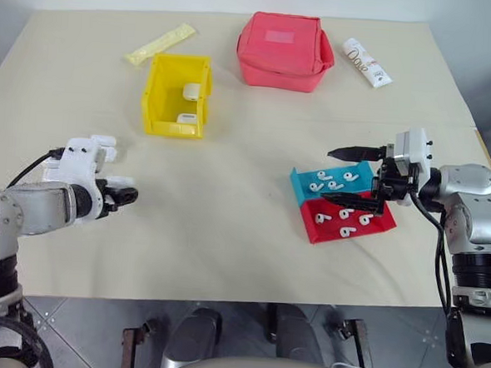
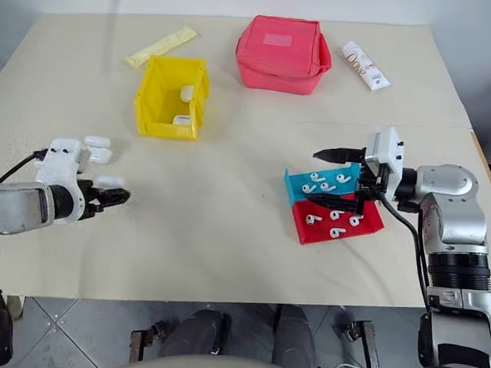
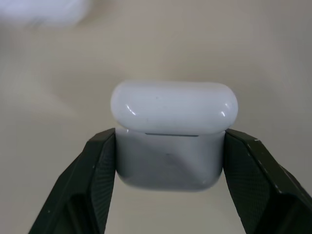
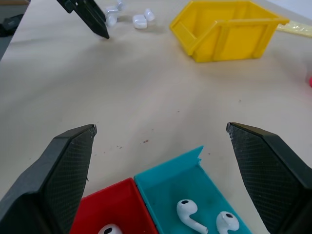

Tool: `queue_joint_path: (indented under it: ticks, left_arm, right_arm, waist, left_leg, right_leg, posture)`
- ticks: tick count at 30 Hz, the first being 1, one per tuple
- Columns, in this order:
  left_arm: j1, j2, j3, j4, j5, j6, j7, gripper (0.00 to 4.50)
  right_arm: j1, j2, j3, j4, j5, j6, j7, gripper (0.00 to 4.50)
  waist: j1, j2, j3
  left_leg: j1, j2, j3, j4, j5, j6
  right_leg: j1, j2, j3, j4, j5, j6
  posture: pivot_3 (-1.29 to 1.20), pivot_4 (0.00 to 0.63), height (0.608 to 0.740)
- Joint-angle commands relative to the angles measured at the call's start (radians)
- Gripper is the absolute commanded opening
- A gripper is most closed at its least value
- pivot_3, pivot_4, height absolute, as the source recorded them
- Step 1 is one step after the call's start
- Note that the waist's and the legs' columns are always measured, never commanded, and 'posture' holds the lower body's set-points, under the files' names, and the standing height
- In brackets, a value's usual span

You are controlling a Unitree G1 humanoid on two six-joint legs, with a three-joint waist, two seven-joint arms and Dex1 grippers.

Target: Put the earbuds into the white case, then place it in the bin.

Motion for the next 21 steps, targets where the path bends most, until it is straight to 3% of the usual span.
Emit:
queue_joint_path:
  ticks: [1, 3, 5, 9, 14, 21]
  left_arm:
    - [0.089, -0.06, -0.034, -0.102, 0.18, -0.517, -0.456, 2.82]
    - [0.121, -0.103, -0.076, -0.071, 0.27, -0.725, -0.622, 2.82]
    - [0.121, -0.135, -0.116, -0.028, 0.312, -0.823, -0.716, 2.82]
    - [0.098, -0.205, -0.213, 0.058, 0.353, -0.965, -0.903, 2.82]
    - [0.047, -0.321, -0.288, 0.164, 0.378, -1.078, -1.01, 2.82]
    - [-0.03, -0.413, -0.358, 0.344, 0.441, -1.212, -1.145, 2.82]
  right_arm:
    - [0.034, -0.021, -0.05, -0.093, 0.04, 0.034, -0.037, 4.5]
    - [0.069, -0.025, -0.062, -0.148, 0.053, 0.072, -0.067, 4.5]
    - [0.109, -0.035, -0.079, -0.206, 0.07, 0.132, -0.106, 4.5]
    - [0.214, -0.061, -0.125, -0.345, 0.079, 0.267, -0.243, 4.5]
    - [0.341, -0.097, -0.227, -0.504, 0.109, 0.446, -0.409, 4.5]
    - [0.69, -0.075, -0.567, -0.757, 0.203, 0.518, -0.466, 4.5]
  waist:
    - [0.004, 0.0, 0.0]
    - [0.005, -0.001, -0.001]
    - [0.006, -0.001, -0.001]
    - [0.007, -0.001, -0.001]
    - [0.011, -0.002, -0.002]
    - [0.036, -0.004, -0.003]
  left_leg:
    - [0.0, 0.001, 0.001, 0.0, 0.0, 0.0]
    - [-0.001, 0.001, 0.003, 0.001, 0.0, 0.0]
    - [-0.001, 0.003, 0.006, 0.001, 0.0, 0.0]
    - [-0.001, 0.004, 0.006, 0.0, 0.0, 0.002]
    - [-0.001, 0.003, 0.006, 0.002, -0.001, 0.004]
    - [-0.002, 0.003, 0.008, 0.003, -0.001, 0.006]
  right_leg:
    - [0.0, 0.0, 0.0, -0.001, 0.0, 0.0]
    - [0.0, 0.0, -0.001, -0.003, 0.001, -0.001]
    - [0.001, 0.001, -0.001, -0.009, 0.003, -0.001]
    - [0.001, 0.001, 0.001, -0.009, 0.003, -0.001]
    - [0.0, 0.001, 0.002, -0.01, 0.004, 0.0]
    - [0.001, 0.002, 0.003, -0.011, 0.005, 0.002]
  posture:
    - [0.0, 0.15, 0.74]
    - [0.0, 0.15, 0.74]
    - [0.0, 0.15, 0.74]
    - [0.0, 0.15, 0.74]
    - [0.0, 0.15, 0.74]
    - [0.0, 0.15, 0.74]
